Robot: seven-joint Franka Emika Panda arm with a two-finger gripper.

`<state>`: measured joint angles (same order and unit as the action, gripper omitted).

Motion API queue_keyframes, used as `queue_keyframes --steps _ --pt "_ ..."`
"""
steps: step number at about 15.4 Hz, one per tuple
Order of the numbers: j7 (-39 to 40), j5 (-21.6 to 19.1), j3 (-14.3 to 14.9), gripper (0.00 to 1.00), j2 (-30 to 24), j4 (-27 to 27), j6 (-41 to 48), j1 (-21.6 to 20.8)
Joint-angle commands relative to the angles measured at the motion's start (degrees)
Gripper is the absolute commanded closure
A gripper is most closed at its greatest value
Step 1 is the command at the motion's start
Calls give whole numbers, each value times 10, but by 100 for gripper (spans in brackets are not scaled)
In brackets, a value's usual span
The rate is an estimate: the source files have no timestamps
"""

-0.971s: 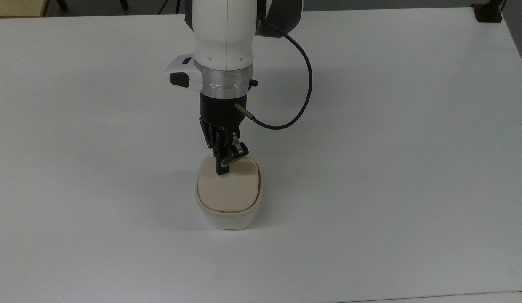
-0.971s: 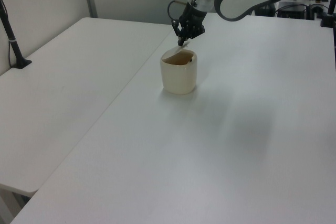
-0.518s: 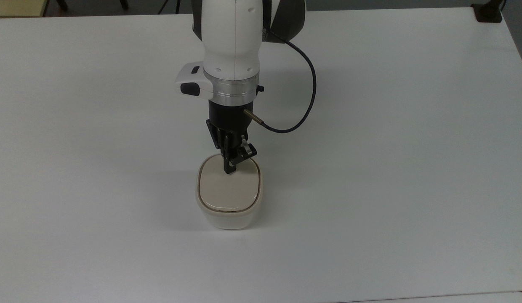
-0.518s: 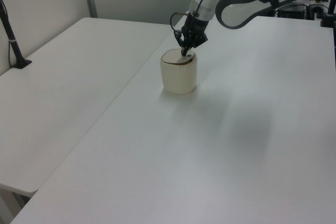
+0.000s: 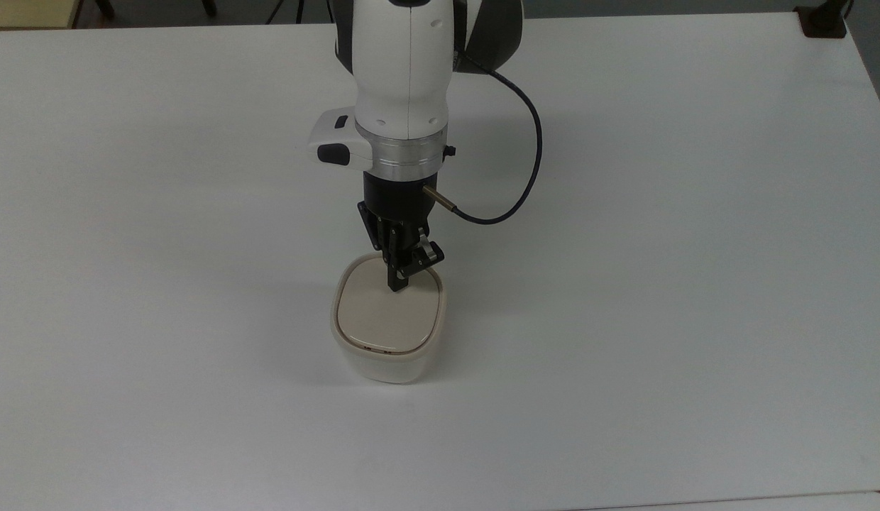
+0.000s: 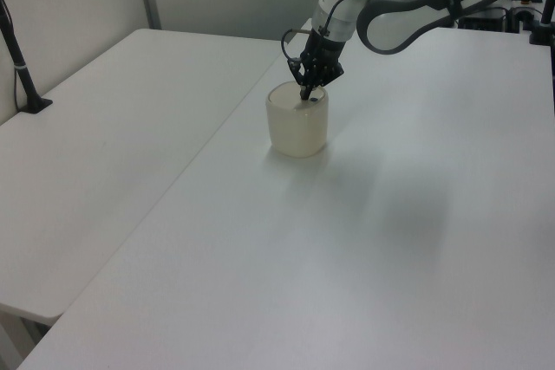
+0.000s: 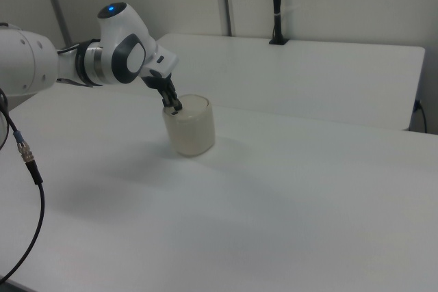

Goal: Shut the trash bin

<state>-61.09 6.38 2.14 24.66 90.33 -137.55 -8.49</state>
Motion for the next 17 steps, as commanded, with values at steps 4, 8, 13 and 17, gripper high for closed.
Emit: queue_keyframes --steps 4,8,13,17 --pt "3 20 -6 100 -6 26 5 0" --pt "7 14 -6 100 -64 23 36 8" --pt "61 7 -7 100 -135 23 149 13" --pt "138 -15 -7 88 -192 25 256 14"
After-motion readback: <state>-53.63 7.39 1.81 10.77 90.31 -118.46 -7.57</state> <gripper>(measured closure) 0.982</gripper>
